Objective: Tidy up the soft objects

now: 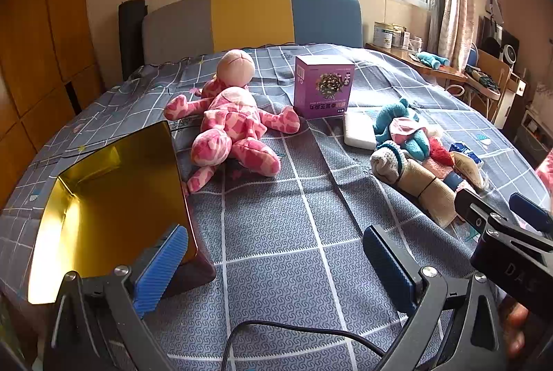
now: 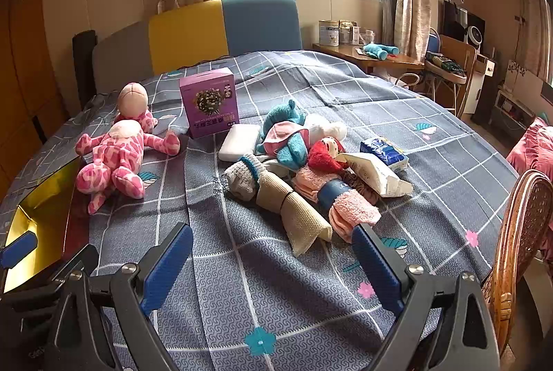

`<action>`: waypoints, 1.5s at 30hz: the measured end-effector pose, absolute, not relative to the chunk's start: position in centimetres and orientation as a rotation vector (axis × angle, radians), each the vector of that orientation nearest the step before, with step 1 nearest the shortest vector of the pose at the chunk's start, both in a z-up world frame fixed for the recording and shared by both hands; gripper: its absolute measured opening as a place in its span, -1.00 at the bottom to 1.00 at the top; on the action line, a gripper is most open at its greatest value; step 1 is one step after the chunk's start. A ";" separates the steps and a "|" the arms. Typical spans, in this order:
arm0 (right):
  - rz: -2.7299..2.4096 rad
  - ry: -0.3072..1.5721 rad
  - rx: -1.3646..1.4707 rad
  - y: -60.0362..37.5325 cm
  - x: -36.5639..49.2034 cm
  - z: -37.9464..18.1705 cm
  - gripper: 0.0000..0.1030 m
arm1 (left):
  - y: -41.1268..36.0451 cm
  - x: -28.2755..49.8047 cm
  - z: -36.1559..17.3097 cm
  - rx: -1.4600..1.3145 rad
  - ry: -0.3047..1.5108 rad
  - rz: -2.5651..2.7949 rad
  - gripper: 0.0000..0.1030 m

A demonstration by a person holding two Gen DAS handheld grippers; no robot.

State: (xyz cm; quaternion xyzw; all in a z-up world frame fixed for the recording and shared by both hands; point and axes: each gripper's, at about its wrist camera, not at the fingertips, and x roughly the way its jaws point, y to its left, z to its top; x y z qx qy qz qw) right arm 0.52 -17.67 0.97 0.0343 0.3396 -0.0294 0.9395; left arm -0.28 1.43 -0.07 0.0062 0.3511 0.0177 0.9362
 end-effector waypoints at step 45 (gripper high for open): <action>-0.049 0.704 0.052 -17.3 0.5 0.7 0.84 | 1.9 -0.6 0.0 -0.008 0.726 0.036 0.98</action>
